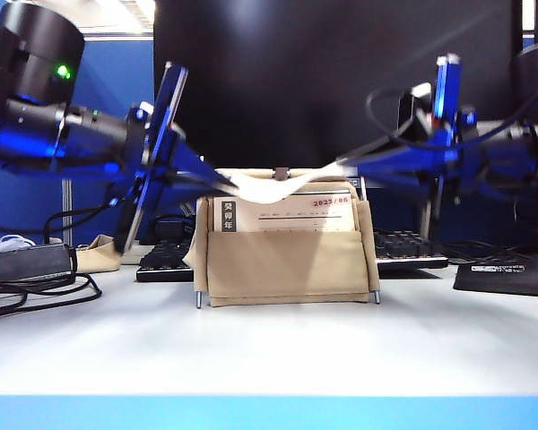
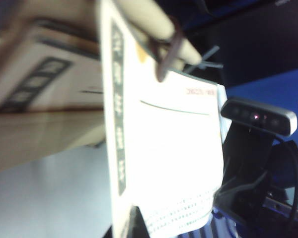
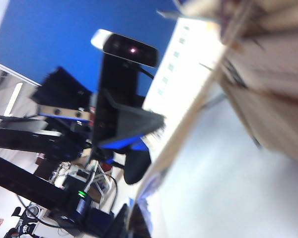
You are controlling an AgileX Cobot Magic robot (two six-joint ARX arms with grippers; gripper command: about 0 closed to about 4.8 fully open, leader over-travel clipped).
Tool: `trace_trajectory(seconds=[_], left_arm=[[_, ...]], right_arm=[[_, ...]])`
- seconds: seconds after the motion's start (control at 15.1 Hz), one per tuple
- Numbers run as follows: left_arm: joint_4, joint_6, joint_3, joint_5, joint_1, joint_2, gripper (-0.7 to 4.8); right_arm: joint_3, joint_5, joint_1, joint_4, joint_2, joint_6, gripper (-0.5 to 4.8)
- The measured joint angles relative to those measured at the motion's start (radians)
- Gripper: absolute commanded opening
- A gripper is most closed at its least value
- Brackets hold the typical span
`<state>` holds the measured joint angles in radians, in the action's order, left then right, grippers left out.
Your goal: Turn one page of the calendar.
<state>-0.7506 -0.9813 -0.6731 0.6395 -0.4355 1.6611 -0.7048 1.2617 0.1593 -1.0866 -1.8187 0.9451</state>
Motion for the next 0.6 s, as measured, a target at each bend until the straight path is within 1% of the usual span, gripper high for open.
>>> trace_trajectory(seconds=[0.13, 0.26, 0.4, 0.6], left_arm=[[-0.039, -0.003, -0.028, 0.036, 0.000, 0.000, -0.06], [-0.039, -0.019, -0.048, 0.058, 0.000, 0.000, -0.06], [-0.042, -0.030, -0.077, 0.079, 0.000, 0.000, -0.06], [-0.067, -0.050, -0.082, 0.083, 0.000, 0.000, -0.06]], right_arm=[[0.000, -0.002, 0.000, -0.151, 0.000, 0.105, -0.02], [0.000, -0.005, -0.002, -0.221, 0.000, 0.162, -0.01], [0.000, -0.016, -0.003, -0.249, 0.000, 0.189, -0.01], [0.000, -0.046, -0.003, -0.279, 0.000, 0.216, -0.01]])
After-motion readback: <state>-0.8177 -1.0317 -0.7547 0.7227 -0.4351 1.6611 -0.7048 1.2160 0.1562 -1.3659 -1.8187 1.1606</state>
